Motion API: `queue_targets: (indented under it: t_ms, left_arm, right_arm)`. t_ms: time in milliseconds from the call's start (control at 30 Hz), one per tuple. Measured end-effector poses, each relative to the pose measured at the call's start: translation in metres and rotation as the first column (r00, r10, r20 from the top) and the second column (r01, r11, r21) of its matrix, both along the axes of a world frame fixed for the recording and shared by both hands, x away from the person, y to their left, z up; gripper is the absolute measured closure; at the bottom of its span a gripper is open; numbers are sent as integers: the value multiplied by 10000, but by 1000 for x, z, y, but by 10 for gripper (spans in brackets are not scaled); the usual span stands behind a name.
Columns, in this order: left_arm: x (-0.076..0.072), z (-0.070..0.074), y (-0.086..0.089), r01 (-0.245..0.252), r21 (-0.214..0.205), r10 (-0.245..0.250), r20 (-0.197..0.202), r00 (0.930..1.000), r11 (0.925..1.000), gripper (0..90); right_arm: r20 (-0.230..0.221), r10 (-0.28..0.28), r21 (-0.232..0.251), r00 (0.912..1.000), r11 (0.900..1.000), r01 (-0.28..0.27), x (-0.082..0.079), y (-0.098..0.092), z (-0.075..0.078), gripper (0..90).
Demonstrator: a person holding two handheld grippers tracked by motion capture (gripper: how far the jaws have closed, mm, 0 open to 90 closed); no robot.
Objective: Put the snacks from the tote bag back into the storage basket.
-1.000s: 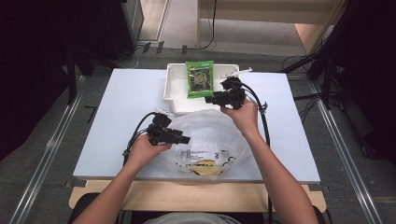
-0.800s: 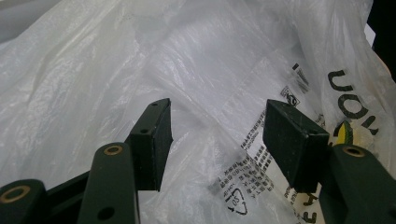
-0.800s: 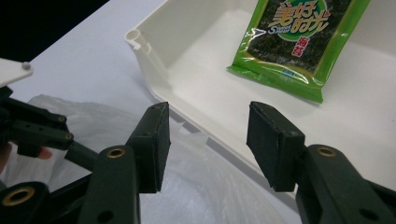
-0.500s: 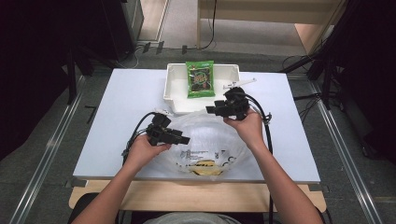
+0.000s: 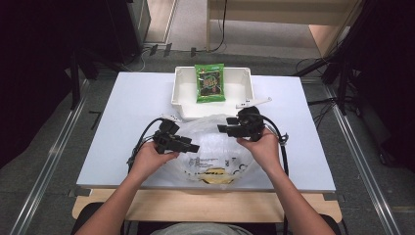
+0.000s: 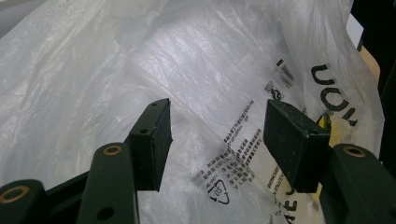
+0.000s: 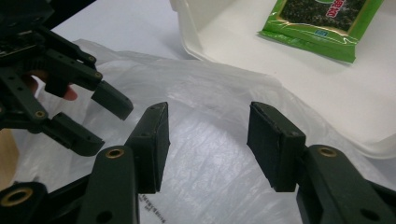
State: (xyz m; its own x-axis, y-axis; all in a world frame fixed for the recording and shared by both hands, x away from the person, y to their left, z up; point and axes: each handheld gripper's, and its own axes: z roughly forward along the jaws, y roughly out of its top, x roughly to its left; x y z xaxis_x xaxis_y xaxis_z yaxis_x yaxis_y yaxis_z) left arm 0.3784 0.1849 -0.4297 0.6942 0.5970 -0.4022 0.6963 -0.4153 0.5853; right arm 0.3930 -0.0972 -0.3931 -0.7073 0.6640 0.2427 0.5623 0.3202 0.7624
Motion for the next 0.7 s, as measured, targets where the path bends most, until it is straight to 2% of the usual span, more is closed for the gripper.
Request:
queue_targets:
  t_ms: [167, 367, 700]
  left_arm:
    - [-3, 0, 2, -91, -37, 90, -52, 9999, 10000, 427]
    - [-7, 1, 5, -86, -38, 86, -57, 9999, 10000, 428]
    - [-8, 0, 5, -42, -17, 42, 27, 10000, 10000, 428]
  right_arm:
    - [195, 76, -61, 9998, 10000, -75, -10, -4, -3, 495]
    - [120, 147, 8, 9998, 9999, -147, -21, -13, -14, 490]
    - [-42, -47, 293, 10000, 9996, 48, -32, -23, -31, 487]
